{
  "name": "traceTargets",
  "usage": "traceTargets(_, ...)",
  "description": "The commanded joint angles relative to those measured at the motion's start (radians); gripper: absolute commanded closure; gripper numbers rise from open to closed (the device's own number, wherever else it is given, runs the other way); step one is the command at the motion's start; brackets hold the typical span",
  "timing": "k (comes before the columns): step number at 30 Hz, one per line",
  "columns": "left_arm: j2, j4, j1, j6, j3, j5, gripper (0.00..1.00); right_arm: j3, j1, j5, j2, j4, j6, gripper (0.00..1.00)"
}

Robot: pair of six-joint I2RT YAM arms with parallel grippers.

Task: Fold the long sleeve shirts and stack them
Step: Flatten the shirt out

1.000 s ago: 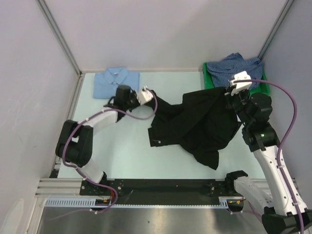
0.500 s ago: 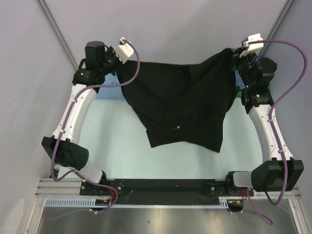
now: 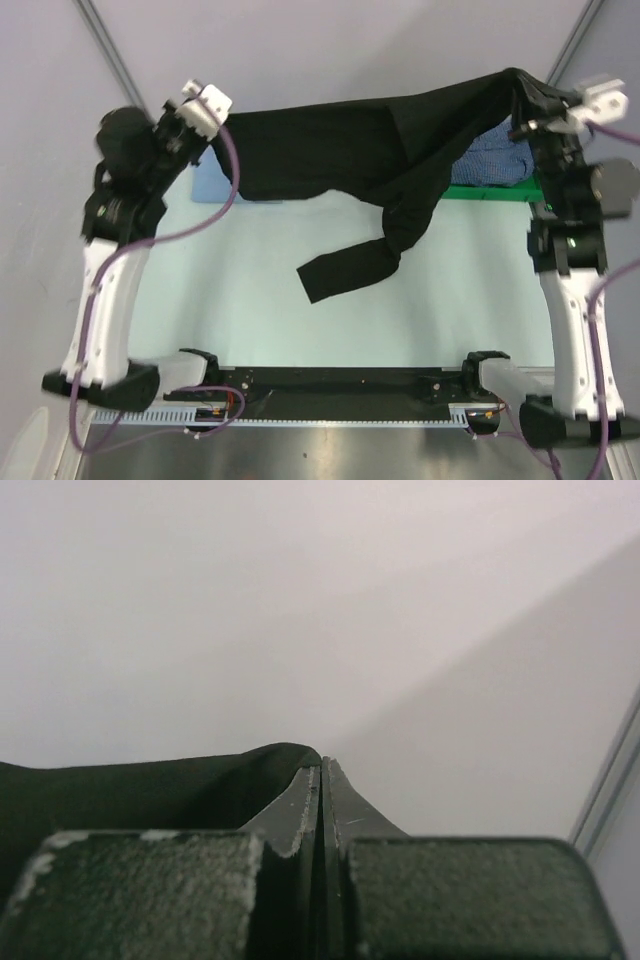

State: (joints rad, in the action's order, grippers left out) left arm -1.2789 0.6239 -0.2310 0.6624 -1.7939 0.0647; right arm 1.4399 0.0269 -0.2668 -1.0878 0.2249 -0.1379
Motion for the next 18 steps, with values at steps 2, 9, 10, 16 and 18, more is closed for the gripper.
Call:
traceTargets(2,0.258,-0.024,-0.007,-0.046,0.054,0.016,1.0,0.03,-0.004,0.058,0.242,0.005,0.018,1.0)
traceTargets(9,0.426,-0.03,-0.007,-0.115,0.019,0.026,1.0,0.181,-0.004,0.089,0.367,-0.088,-0.07,1.0)
traceTargets(10,0.423,-0.03,-0.007,-0.125,0.001,0.023,1.0,0.204,-0.005,0.093,0.358,-0.082,-0.078,1.0)
traceTargets(16,0.317,-0.033,-0.007,-0.161,-0.12,-0.055,1.0,0.281,-0.004,0.069,0.218,0.0,-0.173,1.0)
traceTargets(18,0.293,-0.023,-0.007,-0.146,-0.119,-0.06,1.0,0.268,-0.005,0.066,0.177,0.027,-0.181,1.0)
